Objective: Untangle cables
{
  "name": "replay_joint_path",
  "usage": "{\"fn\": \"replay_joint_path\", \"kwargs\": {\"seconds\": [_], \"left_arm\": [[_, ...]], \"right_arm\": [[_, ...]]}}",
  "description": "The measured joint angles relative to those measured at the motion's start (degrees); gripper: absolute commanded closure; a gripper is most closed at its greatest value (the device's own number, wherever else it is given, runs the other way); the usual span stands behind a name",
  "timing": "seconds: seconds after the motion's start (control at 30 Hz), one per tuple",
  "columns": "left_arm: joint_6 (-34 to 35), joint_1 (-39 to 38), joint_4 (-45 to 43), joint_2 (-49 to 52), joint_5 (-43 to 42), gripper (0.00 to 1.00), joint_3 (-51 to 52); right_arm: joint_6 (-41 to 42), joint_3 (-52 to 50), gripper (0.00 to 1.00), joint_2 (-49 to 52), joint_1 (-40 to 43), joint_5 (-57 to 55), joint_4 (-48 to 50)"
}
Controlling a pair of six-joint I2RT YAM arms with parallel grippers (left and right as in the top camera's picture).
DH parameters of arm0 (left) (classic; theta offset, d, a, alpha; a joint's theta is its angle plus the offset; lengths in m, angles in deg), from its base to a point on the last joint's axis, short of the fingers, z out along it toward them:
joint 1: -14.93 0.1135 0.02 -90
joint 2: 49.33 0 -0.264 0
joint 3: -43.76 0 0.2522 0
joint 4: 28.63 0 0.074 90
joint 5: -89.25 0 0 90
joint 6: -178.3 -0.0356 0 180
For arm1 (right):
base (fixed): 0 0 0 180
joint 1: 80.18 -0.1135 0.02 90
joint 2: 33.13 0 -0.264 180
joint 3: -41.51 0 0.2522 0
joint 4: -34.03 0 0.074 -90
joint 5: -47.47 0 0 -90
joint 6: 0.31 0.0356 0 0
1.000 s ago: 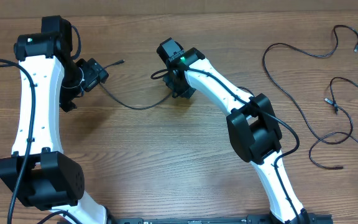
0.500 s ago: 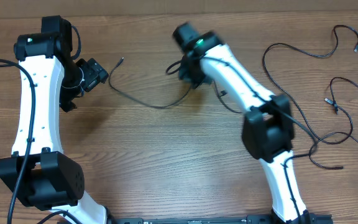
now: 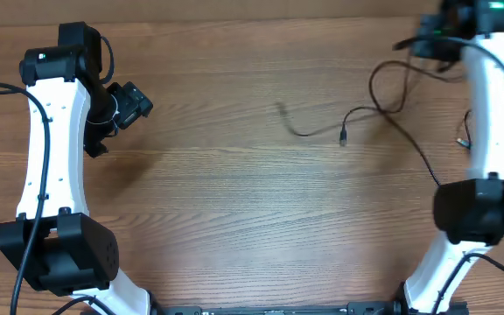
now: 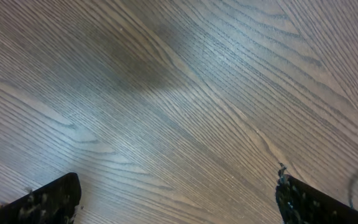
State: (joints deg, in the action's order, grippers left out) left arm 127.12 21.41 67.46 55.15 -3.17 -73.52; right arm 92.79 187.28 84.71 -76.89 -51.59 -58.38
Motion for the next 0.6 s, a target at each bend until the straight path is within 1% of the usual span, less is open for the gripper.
{"fn": "replay_joint_path", "kwargs": {"seconds": [0.03,0.07,0.23,0.4,0.43,0.47,0.5,0.53,0.57,0.6], "left_arm": [[-0.02,0.0,0.0,-0.02,0.0,0.0,0.0],[-0.02,0.0,0.0,0.0,0.0,0.0,0.0],[-0.02,0.0,0.0,0.0,0.0,0.0,0.0],[0.0,0.0,-0.02,0.0,0.0,0.0,0.0],[0.0,0.0,-0.02,0.0,0.0,0.0,0.0],[0.0,0.0,-0.02,0.0,0.0,0.0,0.0],[0.0,0.0,-0.02,0.0,0.0,0.0,0.0],[-0.02,0.0,-0.04,0.0,0.0,0.0,0.0],[-0.02,0.0,-0.09,0.0,0.0,0.0,0.0],[-0.02,0.0,-0.11,0.0,0.0,0.0,0.0]], "right_arm": [[-1.25,0.0,0.96,0.0,4.52,-1.53,0.17],[-1.73,0.0,0.96,0.0,6.86,-1.7,0.66],[-2.69,0.0,0.96,0.0,16.22,-2.36,3.19],[-2.67,0.0,0.96,0.0,22.12,-2.95,4.59],[-2.6,0.0,0.91,0.0,22.62,-2.84,4.55],[-2.49,0.0,0.83,0.0,22.88,-2.69,4.52],[-2.47,0.0,0.71,0.0,22.99,-2.23,4.44],[-2.38,0.0,0.55,0.0,23.04,-1.46,4.09],[-1.99,0.0,0.45,0.0,22.99,0.11,3.08],[-1.9,0.0,0.4,0.0,22.91,1.11,2.32]]}}
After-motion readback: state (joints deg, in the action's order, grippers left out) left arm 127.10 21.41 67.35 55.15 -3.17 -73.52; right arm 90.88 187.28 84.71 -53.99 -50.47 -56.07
